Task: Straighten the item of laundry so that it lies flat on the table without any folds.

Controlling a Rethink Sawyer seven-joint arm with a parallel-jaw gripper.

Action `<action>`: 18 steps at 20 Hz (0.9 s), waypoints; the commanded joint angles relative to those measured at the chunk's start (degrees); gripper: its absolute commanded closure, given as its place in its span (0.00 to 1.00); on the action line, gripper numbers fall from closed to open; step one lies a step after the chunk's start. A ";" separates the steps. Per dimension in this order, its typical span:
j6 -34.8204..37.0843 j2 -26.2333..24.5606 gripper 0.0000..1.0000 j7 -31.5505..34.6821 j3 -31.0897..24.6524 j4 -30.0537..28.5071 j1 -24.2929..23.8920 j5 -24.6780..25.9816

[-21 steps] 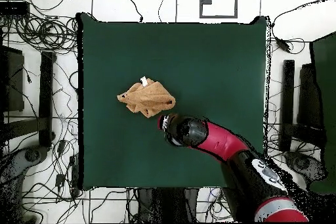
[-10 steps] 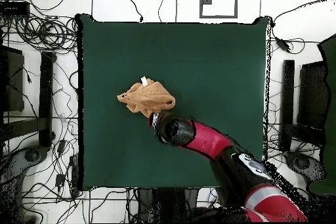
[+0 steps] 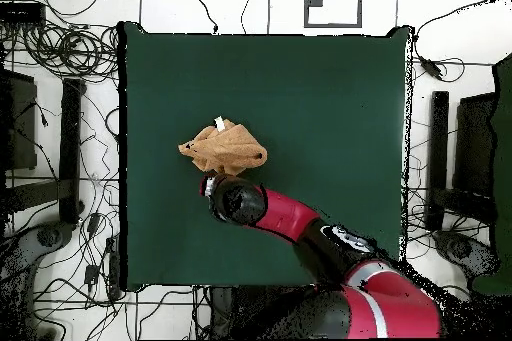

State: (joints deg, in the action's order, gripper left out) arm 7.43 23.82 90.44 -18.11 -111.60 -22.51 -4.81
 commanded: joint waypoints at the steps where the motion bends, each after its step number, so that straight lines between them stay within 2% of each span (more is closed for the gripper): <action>1: -5.04 -1.24 0.00 18.16 -2.16 -0.59 5.66 -5.74; 3: -5.81 -1.10 0.00 18.54 0.34 1.13 7.71 -6.89; 6: -7.00 0.20 0.00 19.38 6.97 4.57 13.00 -10.22; 9: -8.21 1.60 0.00 19.58 9.65 5.56 15.05 -12.44; 13: -11.67 3.42 0.00 20.57 9.99 4.49 15.42 -14.41; 18: -16.44 5.27 0.00 22.61 7.92 2.57 13.84 -13.81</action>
State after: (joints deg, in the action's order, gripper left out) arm -1.12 27.92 94.98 -9.48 -110.84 -8.94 -13.80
